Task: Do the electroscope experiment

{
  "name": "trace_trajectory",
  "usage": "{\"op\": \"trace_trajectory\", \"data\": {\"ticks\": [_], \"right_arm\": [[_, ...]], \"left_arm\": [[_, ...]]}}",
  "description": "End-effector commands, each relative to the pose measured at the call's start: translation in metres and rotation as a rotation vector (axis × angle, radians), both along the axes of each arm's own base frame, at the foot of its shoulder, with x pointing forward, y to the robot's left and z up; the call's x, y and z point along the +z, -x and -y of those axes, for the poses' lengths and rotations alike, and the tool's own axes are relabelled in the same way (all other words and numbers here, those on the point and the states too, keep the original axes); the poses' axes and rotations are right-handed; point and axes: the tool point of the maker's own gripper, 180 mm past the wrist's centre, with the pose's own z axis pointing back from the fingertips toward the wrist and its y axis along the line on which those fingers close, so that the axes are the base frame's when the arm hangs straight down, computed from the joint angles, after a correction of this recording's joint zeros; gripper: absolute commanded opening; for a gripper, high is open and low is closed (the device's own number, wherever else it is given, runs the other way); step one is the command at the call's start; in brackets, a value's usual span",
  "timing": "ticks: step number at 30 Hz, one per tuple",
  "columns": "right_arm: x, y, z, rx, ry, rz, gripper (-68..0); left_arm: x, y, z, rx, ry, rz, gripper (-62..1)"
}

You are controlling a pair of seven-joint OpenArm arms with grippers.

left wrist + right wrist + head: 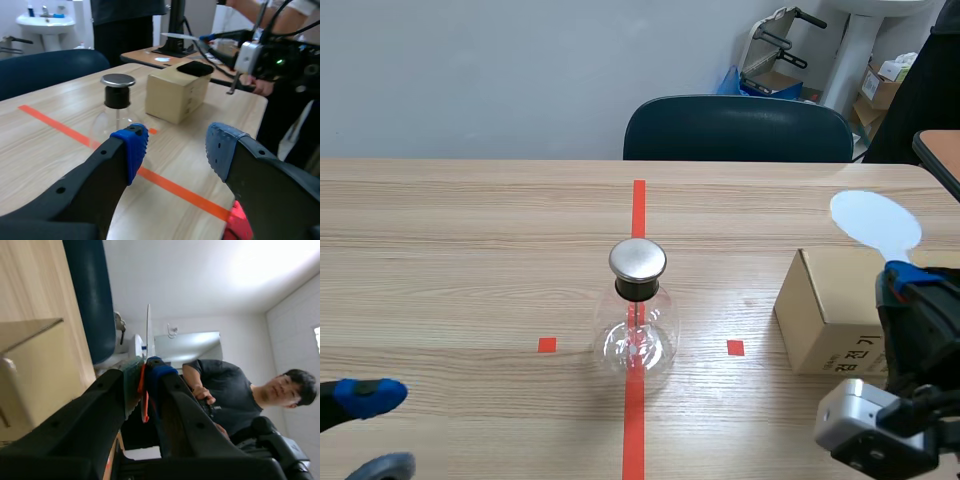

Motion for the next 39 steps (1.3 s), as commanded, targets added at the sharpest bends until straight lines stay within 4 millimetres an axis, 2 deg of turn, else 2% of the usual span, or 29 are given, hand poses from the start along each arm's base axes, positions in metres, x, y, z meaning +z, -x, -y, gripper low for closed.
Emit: {"op": "trace_trajectory", "data": {"ticks": [1,10,21,39], "right_arm": [[0.005,-0.001,0.006,-0.01,0.008,0.052,-65.5],[-0.026,-0.003,0.008,-0.037,0.011,-0.007,-65.5],[-0.057,-0.004,0.013,-0.077,0.078,-0.082,-65.5],[-0.06,-0.005,0.022,-0.128,0.097,-0.092,-65.5]], "left_arm": [[0.01,-0.001,-0.002,0.01,0.04,0.007,-25.9],[0.027,0.007,-0.006,-0.015,0.026,0.067,-12.5],[0.031,0.011,-0.004,-0.025,-0.019,0.109,-11.6],[0.034,0.011,-0.003,-0.016,-0.023,0.132,-11.6]]}}
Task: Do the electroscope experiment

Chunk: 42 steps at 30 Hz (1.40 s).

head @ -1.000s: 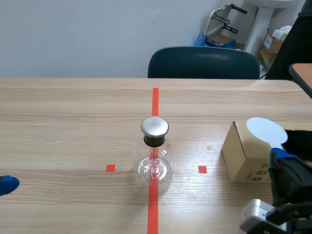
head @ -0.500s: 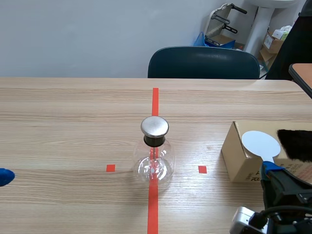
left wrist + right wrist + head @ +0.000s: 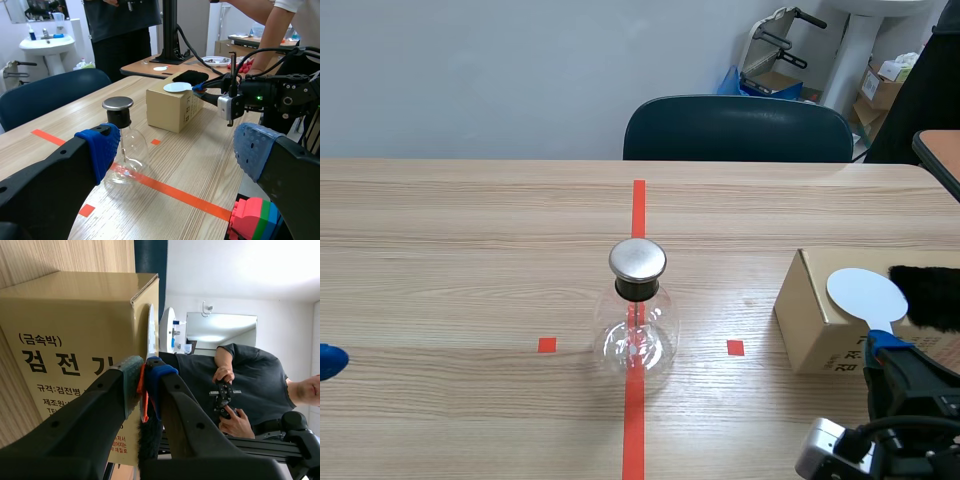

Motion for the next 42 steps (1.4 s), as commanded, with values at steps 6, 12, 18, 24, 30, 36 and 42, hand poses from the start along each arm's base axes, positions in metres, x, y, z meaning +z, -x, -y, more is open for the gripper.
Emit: {"op": "trace_trajectory", "data": {"ticks": [6,12,18,24,30,36,42], "right_arm": [[0.0139,-0.0028,0.002,0.0,0.016,0.069,-58.3],[0.0138,-0.0027,0.002,0.0,0.016,0.069,-22.4],[0.0138,-0.0026,0.0019,0.001,0.016,0.069,0.4],[0.0138,-0.0027,0.002,0.0,0.015,0.069,0.4],[0.0138,-0.0027,0.002,0.0,0.015,0.069,0.4],[0.0138,-0.0027,0.002,0.0,0.015,0.069,0.4],[0.0138,-0.0027,0.0021,0.0,0.015,0.069,0.4]], "left_arm": [[0.0069,0.0004,0.0027,-0.003,0.031,0.012,-11.6],[0.0069,0.0004,0.0027,-0.003,0.031,0.012,-11.6],[0.0071,0.0004,0.0027,-0.003,0.032,0.012,-11.6],[0.0071,0.0004,0.0028,-0.003,0.032,0.012,-11.6],[0.0071,0.0004,0.0031,-0.001,0.034,0.012,-11.6],[0.0071,0.0004,0.0031,-0.001,0.034,0.012,-11.6],[0.0071,0.0004,0.0031,-0.001,0.034,0.012,-11.6]]}}
